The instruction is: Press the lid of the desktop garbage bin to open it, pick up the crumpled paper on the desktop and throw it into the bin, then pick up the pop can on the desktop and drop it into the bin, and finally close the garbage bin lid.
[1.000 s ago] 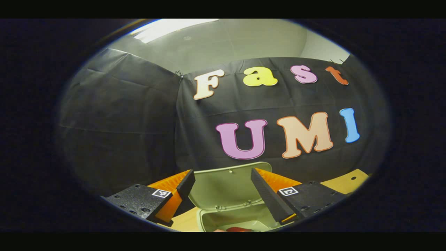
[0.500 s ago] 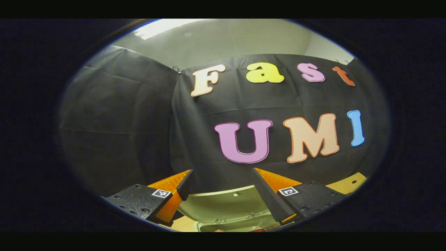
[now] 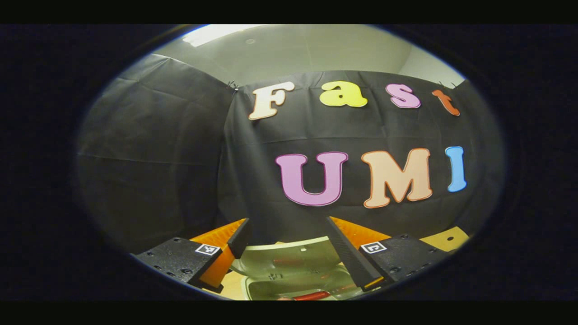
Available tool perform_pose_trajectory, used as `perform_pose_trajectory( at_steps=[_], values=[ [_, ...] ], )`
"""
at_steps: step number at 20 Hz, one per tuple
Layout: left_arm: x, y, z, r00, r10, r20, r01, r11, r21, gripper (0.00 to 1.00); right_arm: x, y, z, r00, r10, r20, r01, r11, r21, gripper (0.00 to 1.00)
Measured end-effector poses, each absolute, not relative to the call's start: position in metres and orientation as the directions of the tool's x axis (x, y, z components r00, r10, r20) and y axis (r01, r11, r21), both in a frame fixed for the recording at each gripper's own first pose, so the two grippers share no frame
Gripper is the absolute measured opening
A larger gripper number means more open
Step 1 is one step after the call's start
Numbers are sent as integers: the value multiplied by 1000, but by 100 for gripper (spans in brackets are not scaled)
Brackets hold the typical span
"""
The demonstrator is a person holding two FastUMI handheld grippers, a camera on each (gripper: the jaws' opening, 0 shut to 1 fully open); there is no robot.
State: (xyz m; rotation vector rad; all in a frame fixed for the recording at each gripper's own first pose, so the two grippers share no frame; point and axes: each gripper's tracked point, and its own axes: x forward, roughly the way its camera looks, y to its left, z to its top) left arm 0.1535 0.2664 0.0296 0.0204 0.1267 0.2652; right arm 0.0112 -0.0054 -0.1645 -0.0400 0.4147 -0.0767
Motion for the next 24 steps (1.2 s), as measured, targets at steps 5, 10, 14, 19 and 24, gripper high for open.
perform_pose_trajectory(
  at_steps=[5,10,14,19,24],
  values=[
    [124,249,19,953,265,-148,-265,964,20,99,26,-1,-154,929,-5,-371,-15,999,-51,98],
    [97,230,-11,942,258,-212,-262,965,10,97,35,-1,-157,923,52,-380,-72,997,-39,98],
    [83,219,-44,926,243,-290,-258,966,-16,96,39,4,-160,918,87,-388,-110,993,-36,98],
    [71,210,-80,907,240,-346,-263,964,-21,99,37,6,-164,911,108,-397,-136,990,-42,100],
    [62,201,-109,891,233,-390,-254,967,-3,95,35,6,-167,903,112,-415,-150,987,-61,98]
  ],
)
